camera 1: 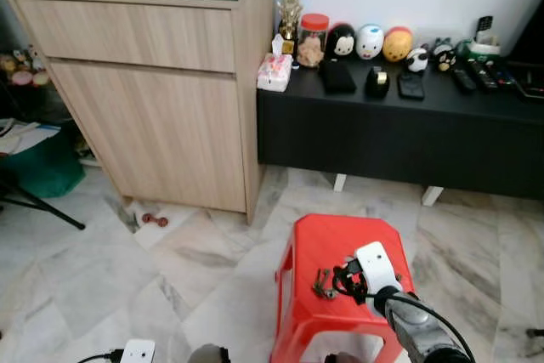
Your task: Hang keys on a hook
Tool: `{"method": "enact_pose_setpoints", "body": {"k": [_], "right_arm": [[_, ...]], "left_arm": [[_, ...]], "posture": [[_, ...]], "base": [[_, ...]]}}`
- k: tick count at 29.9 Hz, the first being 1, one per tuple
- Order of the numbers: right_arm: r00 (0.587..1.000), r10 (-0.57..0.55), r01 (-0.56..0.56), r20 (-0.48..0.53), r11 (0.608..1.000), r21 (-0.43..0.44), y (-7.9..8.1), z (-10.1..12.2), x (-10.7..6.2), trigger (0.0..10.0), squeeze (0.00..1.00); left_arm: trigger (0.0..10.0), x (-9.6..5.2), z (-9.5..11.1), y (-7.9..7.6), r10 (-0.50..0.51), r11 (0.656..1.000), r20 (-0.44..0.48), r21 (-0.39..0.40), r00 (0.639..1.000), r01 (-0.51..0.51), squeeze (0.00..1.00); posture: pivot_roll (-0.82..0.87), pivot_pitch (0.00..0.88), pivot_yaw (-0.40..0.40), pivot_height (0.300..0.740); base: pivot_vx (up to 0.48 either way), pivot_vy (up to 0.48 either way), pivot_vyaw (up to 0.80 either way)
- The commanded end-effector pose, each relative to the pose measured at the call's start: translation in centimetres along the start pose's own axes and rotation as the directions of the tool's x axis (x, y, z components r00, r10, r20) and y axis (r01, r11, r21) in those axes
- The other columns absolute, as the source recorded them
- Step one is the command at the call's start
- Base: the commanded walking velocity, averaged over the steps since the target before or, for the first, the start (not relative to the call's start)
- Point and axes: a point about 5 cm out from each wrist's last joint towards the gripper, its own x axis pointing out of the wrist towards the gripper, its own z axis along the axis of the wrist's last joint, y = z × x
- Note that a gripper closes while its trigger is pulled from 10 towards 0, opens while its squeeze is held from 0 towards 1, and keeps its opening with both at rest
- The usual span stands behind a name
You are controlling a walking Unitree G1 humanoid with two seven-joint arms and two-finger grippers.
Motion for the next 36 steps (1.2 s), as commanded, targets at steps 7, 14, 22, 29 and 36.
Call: {"method": "enact_pose_setpoints", "body": {"k": [7,14,22,29,36], "right_arm": [[0.993,-0.012,-0.001,0.116,0.994,0.111,0.2,2.6,0.7,10.0,0.0],[0.992,0.102,-0.104,0.068,0.995,0.012,2.7,1.7,1.0,10.0,0.0],[0.99,0.109,-0.109,0.084,0.994,-0.002,2.3,1.8,0.9,10.0,0.0],[0.985,0.145,-0.144,0.089,0.989,-0.015,2.7,2.5,1.2,10.0,0.0],[0.982,0.155,-0.155,0.111,0.988,-0.016,3.0,3.9,1.6,10.0,0.0]], "left_arm": [[10.0,-0.3,-1.2,-0.1,-0.013,1.0,-0.039,0.022,0.999,0.014,0.0],[10.0,-0.3,-1.5,0.0,-0.013,0.999,-0.044,0.03,0.999,0.015,0.0],[10.0,-0.5,-2.0,-0.1,-0.013,1.0,-0.05,0.027,0.999,0.014,0.0],[10.0,-0.7,-2.6,-0.1,-0.013,1.0,-0.053,0.023,0.998,0.014,0.0],[10.0,-1.0,-3.5,-0.2,-0.015,1.0,-0.052,0.02,0.999,0.016,0.0]], "posture": [[0.02,0.057,-0.055,0.637],[0.03,0.068,-0.053,0.637],[0.03,0.089,-0.062,0.618],[0.05,0.115,-0.071,0.618],[0.06,0.153,-0.077,0.618]], "base": [[0.0,0.0,0.0],[0.0,0.0,0.0],[0.0,0.0,0.0],[0.0,0.0,0.0],[0.0,0.0,0.0]]}}
